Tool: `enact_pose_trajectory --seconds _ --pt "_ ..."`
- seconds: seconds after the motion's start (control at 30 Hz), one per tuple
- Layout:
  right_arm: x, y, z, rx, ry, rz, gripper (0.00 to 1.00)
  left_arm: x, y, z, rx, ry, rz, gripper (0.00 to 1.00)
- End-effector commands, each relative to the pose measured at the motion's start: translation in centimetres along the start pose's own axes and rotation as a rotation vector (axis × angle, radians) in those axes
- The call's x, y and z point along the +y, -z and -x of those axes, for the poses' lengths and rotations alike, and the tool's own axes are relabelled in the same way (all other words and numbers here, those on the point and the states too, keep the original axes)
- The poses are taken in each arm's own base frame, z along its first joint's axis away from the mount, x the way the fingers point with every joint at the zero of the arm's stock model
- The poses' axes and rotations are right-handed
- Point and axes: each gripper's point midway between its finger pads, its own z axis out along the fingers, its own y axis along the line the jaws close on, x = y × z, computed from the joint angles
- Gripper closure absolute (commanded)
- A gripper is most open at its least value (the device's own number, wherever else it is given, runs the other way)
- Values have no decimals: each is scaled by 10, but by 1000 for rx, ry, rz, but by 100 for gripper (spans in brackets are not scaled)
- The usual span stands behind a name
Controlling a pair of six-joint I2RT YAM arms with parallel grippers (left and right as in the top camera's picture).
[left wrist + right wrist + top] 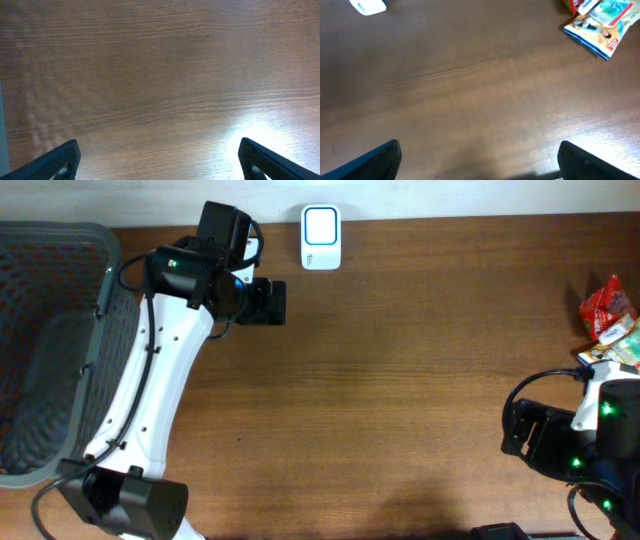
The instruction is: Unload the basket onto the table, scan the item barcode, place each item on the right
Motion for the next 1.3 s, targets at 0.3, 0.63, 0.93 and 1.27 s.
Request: enact_pose_trajectory --seconds 0.3,0.63,0.93,1.27 --pt "2 -109 -55 -472 -29 196 1 0 3 1 -9 6 2 1" --pt "17 -145 -38 -781 95 285 2 0 3 1 -9 6 2 1" --pt "16 -175 -42 -841 95 305 2 0 3 1 -9 6 2 1" --pt "11 -184 -48 -804 117 267 2 0 3 1 -9 6 2 1"
